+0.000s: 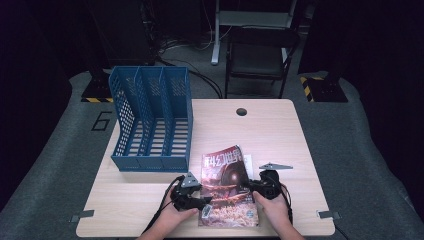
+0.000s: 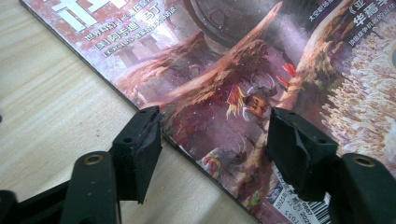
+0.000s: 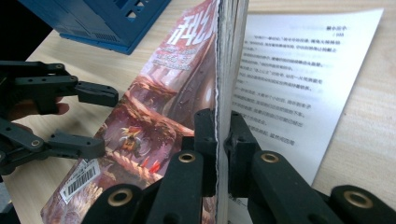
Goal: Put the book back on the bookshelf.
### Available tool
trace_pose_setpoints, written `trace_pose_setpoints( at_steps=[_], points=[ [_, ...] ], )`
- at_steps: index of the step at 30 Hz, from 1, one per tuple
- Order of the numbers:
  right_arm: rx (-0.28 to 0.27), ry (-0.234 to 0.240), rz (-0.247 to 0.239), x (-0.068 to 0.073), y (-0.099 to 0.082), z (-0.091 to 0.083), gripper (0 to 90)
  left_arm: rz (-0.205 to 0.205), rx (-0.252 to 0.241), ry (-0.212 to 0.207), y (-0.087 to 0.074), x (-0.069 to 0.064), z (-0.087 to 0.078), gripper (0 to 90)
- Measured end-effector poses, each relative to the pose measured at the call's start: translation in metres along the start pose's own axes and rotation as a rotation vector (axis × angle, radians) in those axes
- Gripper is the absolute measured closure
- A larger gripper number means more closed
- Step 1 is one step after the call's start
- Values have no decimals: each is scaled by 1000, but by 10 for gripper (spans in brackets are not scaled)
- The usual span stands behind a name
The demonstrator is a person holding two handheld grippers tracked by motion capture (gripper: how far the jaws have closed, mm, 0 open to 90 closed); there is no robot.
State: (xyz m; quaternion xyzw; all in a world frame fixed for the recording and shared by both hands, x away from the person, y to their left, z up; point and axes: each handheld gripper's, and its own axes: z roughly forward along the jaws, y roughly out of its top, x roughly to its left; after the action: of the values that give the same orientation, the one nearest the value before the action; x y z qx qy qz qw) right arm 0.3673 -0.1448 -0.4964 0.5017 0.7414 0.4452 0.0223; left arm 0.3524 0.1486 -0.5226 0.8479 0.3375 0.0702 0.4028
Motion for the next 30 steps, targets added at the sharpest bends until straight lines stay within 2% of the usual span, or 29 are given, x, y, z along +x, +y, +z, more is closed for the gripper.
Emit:
trace_pose_setpoints(
  at_steps=[2, 6, 9, 11, 15, 18, 20, 22, 24, 25, 28, 30],
  points=[
    [-17, 5, -25, 2, 0, -1, 857, 3, 4, -1, 0, 0, 0, 334],
    [-39, 5, -35, 7, 0, -5, 857, 6, 14, -2, 1, 1, 0, 276],
    [-51, 7, -37, 8, 0, -7, 857, -17, 9, -6, 2, 2, 1, 229],
    [-63, 8, -37, 10, -1, -9, 857, -16, 21, -16, 3, 4, 1, 210],
    [-82, 9, -54, 13, -1, -12, 857, -37, 9, 0, 4, 4, 3, 178],
    [-89, 14, -58, 14, -1, -15, 857, -26, 16, -9, 5, 7, 3, 172],
    [-92, 17, -60, 15, -1, -16, 857, -47, 6, -11, 5, 7, 4, 165],
    [-94, 18, -63, 16, -1, -17, 857, -44, 1, -15, 5, 9, 4, 153],
    [-110, 20, -86, 17, -1, -18, 857, -61, -1, -27, 6, 11, 5, 143],
    [-111, 20, -91, 18, -2, -19, 857, -51, -2, -30, 6, 13, 5, 139],
    [-123, 21, -104, 20, -2, -22, 857, -75, -13, -43, 7, 14, 7, 114],
    [-133, 25, -115, 22, -2, -23, 856, -66, -17, -55, 8, 16, 8, 103]
  ],
)
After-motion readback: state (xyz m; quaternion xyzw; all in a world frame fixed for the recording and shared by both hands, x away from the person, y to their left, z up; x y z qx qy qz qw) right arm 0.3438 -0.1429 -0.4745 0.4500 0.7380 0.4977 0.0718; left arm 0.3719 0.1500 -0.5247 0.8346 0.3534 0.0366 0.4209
